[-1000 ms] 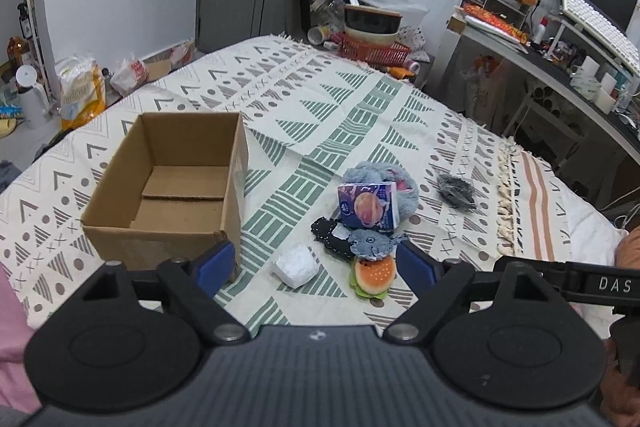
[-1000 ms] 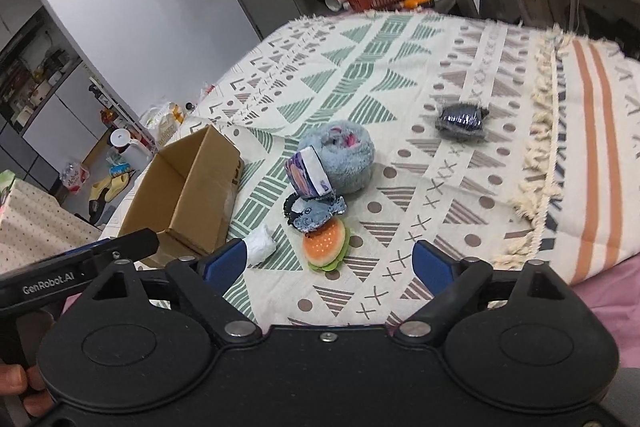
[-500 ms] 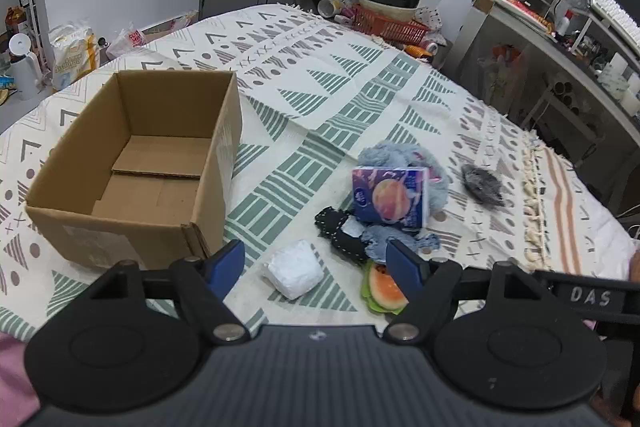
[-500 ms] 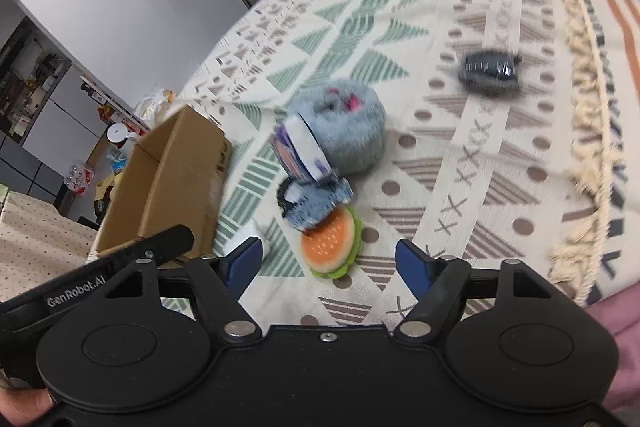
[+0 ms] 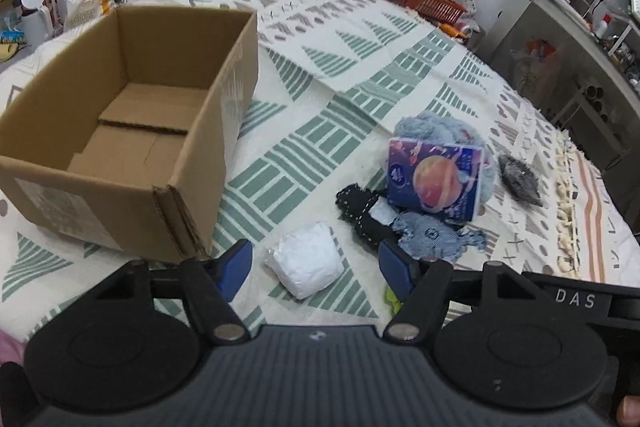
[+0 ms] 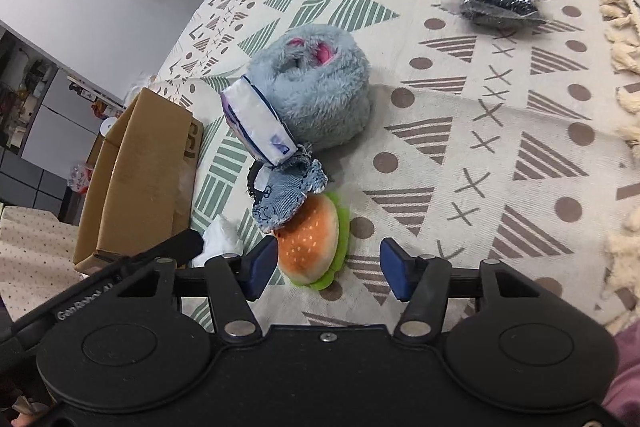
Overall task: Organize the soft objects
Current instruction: 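Grasp the white cloth bundle with the left tool while the right tool grasps the orange burger plush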
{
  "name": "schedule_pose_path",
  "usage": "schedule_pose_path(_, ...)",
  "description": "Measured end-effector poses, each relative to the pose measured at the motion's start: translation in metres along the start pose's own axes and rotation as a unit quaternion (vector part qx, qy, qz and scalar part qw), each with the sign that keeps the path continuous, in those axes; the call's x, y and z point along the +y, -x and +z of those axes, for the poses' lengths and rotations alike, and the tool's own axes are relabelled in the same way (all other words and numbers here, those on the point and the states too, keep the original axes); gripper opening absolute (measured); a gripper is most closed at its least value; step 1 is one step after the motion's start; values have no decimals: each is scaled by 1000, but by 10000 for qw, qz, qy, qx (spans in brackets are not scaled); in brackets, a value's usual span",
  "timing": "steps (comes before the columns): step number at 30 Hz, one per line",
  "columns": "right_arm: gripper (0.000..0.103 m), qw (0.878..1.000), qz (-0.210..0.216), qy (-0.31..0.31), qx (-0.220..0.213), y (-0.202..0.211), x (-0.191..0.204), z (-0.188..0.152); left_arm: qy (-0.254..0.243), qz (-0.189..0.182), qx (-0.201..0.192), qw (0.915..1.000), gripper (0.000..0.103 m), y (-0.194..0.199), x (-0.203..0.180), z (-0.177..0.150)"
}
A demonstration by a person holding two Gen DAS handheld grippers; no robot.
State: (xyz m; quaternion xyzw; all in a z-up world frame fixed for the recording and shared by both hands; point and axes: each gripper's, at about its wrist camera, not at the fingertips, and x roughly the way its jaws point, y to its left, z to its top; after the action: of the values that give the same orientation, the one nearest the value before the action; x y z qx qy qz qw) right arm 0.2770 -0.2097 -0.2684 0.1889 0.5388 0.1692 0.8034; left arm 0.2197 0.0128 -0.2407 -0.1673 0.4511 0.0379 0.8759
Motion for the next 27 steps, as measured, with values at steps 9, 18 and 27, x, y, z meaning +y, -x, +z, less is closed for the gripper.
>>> schedule_pose_path(9, 45, 9998, 13, 24, 203, -20, -1, 4, 43, 111, 130, 9998, 69, -19, 2, -3)
schedule_pose_path(18, 23, 9993, 98, 244, 260, -25, 5, 0, -128, 235, 170, 9995, 50, -29, -1, -10)
schedule_pose_path(27, 16, 9998, -7, 205, 83, -5, 5, -10, -158, 186, 139, 9996, 47, -16, -5, -13)
